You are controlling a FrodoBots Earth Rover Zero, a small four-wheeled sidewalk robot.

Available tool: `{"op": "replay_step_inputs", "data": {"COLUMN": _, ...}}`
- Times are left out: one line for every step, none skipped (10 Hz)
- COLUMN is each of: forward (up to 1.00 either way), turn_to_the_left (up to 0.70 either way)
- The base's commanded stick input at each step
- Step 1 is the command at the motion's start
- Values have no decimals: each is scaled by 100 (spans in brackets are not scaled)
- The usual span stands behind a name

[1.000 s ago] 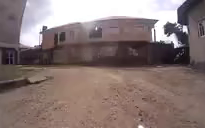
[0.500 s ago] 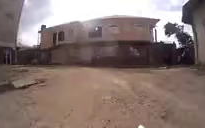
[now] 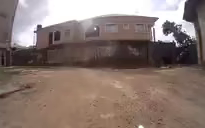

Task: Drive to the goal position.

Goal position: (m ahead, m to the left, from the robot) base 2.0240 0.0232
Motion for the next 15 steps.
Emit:
{"op": "replay_step_inputs", "data": {"forward": 100, "turn_to_the_left": 0}}
{"op": "replay_step_inputs", "data": {"forward": 100, "turn_to_the_left": 0}}
{"op": "replay_step_inputs", "data": {"forward": 100, "turn_to_the_left": 0}}
{"op": "replay_step_inputs", "data": {"forward": 100, "turn_to_the_left": 0}}
{"op": "replay_step_inputs", "data": {"forward": 100, "turn_to_the_left": 0}}
{"op": "replay_step_inputs", "data": {"forward": 100, "turn_to_the_left": 0}}
{"op": "replay_step_inputs", "data": {"forward": 100, "turn_to_the_left": 0}}
{"op": "replay_step_inputs", "data": {"forward": 100, "turn_to_the_left": 0}}
{"op": "replay_step_inputs", "data": {"forward": 100, "turn_to_the_left": 0}}
{"op": "replay_step_inputs", "data": {"forward": 100, "turn_to_the_left": 0}}
{"op": "replay_step_inputs", "data": {"forward": 100, "turn_to_the_left": 0}}
{"op": "replay_step_inputs", "data": {"forward": 100, "turn_to_the_left": 0}}
{"op": "replay_step_inputs", "data": {"forward": 100, "turn_to_the_left": 0}}
{"op": "replay_step_inputs", "data": {"forward": 100, "turn_to_the_left": 0}}
{"op": "replay_step_inputs", "data": {"forward": 100, "turn_to_the_left": 0}}
